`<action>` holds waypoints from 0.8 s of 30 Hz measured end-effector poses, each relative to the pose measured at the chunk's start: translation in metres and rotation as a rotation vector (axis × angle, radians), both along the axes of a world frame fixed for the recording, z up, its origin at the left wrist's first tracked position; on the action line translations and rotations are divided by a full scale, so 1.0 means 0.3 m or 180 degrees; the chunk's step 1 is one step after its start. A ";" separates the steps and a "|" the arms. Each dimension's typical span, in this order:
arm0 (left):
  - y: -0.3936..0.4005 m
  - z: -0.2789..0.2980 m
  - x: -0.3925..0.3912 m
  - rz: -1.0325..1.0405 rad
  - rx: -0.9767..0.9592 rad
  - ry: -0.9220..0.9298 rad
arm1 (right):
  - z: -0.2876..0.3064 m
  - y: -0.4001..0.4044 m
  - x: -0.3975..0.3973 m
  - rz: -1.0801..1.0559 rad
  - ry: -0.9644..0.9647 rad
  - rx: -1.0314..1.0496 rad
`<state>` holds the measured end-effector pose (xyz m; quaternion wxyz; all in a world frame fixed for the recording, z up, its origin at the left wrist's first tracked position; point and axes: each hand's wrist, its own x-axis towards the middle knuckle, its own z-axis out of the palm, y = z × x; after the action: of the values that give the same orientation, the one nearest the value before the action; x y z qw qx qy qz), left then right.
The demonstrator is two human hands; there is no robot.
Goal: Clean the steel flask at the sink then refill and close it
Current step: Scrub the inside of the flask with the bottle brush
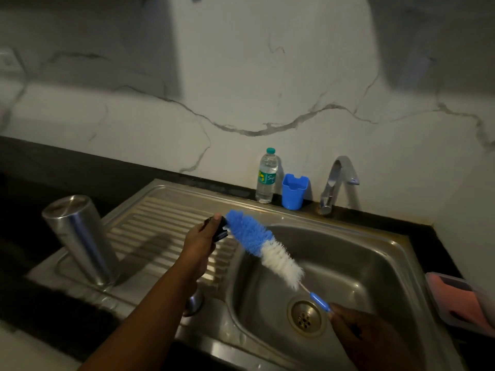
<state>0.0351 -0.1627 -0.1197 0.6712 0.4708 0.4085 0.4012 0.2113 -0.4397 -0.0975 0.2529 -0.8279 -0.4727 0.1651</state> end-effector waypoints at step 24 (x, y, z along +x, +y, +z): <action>-0.017 -0.183 -0.534 0.0644 0.0738 0.2897 | -0.016 0.233 -0.189 0.0616 0.0603 0.0018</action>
<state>-0.1252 -0.1679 -0.1745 0.3249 0.6283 0.6571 0.2605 0.1546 -0.3698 -0.1022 0.2816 -0.7583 -0.5248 0.2649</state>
